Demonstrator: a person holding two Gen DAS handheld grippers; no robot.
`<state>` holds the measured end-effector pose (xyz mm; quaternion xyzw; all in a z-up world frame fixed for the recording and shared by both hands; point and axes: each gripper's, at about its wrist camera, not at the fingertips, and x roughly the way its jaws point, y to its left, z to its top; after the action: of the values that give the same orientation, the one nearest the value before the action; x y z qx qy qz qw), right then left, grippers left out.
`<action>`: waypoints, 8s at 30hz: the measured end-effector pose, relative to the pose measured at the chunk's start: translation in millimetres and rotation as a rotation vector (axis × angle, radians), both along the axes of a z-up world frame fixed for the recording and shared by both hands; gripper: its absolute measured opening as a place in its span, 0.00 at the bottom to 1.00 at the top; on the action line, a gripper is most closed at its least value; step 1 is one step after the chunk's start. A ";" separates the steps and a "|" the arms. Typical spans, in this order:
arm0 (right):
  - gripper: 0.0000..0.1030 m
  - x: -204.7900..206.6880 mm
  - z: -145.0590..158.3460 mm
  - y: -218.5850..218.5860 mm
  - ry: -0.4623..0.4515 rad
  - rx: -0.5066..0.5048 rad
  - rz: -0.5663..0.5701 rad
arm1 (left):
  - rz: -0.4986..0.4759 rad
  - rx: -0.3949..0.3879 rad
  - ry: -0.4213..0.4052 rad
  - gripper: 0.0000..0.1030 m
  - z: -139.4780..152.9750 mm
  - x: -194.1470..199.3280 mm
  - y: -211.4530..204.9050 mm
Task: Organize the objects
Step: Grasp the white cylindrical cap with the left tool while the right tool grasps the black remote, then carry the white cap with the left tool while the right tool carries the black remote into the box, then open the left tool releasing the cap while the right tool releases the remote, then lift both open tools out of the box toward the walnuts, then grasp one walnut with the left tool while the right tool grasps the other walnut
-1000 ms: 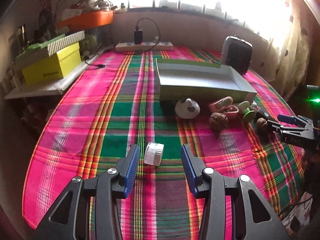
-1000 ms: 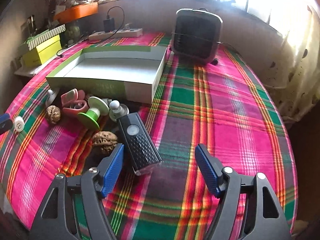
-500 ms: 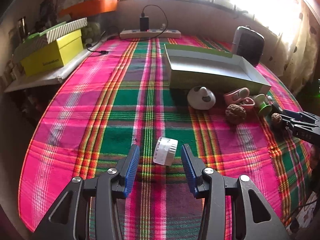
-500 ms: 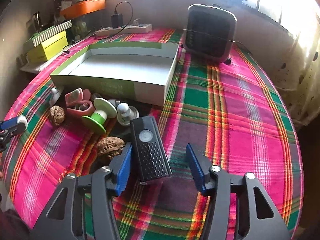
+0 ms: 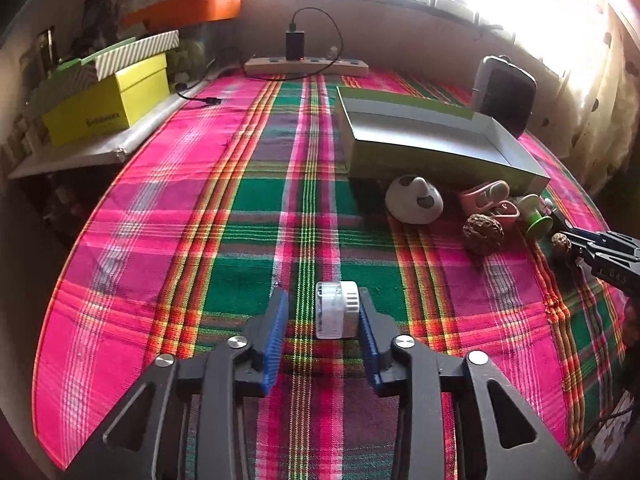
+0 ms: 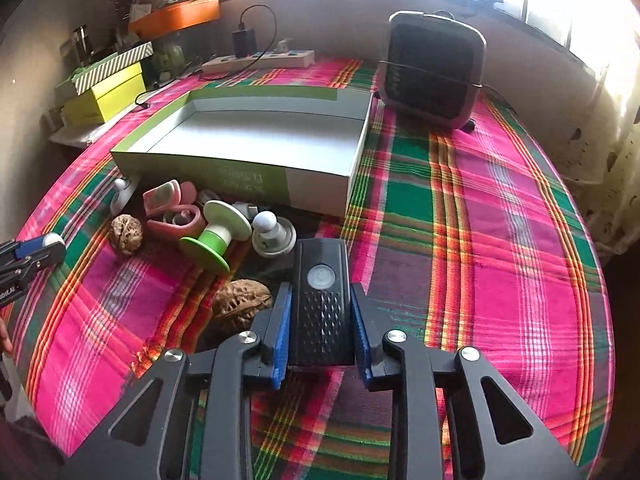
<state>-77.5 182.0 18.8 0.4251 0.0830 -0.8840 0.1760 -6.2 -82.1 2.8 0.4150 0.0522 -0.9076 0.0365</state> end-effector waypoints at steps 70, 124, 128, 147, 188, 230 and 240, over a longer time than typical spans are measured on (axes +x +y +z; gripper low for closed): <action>0.27 -131.6 29.5 -51.6 -0.051 -0.050 -0.125 | -0.164 0.039 -0.028 0.16 30.9 -204.6 24.0; 0.38 -146.0 14.0 -66.0 -0.035 -0.020 -0.139 | -0.185 0.005 -0.048 0.34 18.3 -224.1 36.7; 0.38 -144.0 15.7 -64.6 -0.035 -0.031 -0.146 | -0.178 0.008 -0.041 0.35 20.2 -221.8 36.3; 0.39 -102.8 42.8 -56.2 0.022 -0.083 -0.162 | -0.185 0.045 0.048 0.35 54.7 -167.3 29.7; 0.53 27.8 6.6 -27.6 0.023 -0.090 -0.223 | -0.207 0.205 0.029 0.37 25.3 -47.8 12.9; 0.31 29.0 0.1 -19.7 0.004 -0.051 -0.184 | -0.304 0.087 -0.062 0.41 10.3 -73.3 78.6; 0.31 29.1 -0.4 -20.2 0.005 -0.048 -0.184 | -0.304 0.044 -0.052 0.41 8.6 -76.1 83.4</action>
<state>-48.4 161.8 18.4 0.4244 0.0230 -0.8992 0.1041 -82.3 1.3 11.4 0.4423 0.0076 -0.8902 -0.1091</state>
